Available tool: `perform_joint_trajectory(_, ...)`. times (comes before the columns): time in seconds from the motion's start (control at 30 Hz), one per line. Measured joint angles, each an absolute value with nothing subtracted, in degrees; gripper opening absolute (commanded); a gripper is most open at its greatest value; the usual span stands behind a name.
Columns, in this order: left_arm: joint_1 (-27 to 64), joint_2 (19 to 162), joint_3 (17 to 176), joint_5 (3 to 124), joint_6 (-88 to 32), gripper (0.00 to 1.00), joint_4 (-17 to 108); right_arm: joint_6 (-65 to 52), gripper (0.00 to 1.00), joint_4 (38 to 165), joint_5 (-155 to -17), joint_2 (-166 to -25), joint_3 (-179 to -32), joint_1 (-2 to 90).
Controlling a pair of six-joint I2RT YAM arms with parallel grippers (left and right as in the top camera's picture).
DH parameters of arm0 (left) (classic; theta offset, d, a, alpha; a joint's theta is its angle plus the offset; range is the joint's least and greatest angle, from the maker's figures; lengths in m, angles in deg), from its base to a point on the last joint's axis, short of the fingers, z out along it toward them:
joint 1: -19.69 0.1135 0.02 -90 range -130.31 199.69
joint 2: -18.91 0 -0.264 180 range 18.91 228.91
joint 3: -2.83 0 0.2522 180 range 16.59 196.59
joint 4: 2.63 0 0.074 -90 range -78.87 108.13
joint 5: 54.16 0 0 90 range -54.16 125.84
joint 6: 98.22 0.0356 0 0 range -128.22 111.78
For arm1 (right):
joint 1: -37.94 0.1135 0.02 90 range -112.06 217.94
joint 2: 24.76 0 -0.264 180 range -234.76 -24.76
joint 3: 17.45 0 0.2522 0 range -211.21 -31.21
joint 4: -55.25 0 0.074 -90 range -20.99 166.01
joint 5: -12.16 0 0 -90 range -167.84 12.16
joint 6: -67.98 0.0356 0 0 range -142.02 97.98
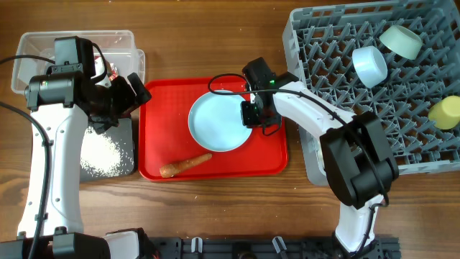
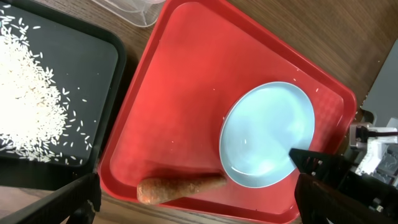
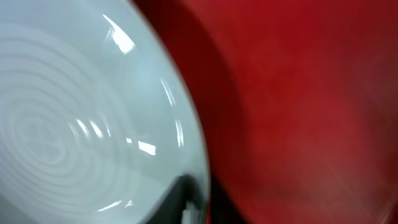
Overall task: Sort waste into correct bins and load items into the dishwasher rack
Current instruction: 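Lift the plate and stand it upright in the rack's left side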
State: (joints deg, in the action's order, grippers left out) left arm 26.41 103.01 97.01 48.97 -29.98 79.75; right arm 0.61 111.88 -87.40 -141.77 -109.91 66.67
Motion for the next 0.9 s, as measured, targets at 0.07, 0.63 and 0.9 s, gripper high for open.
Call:
perform_joint_trajectory(0.07, 26.4, 103.0, 97.0, 49.0, -30.0, 1.0, 79.7, 0.7, 0.04, 111.1, -88.3, -141.8, -110.1, 66.7)
perform_joint_trajectory(0.63, 26.4, 103.0, 97.0, 49.0, -30.0, 1.0, 79.7, -6.8, 0.04, 112.1, -59.6, -109.7, -118.1, 55.7)
perform_joint_trajectory(0.9, 26.4, 103.0, 97.0, 49.0, -30.0, 1.0, 79.7, -6.7, 0.04, 113.1, -23.3, -111.7, -116.5, 54.8)
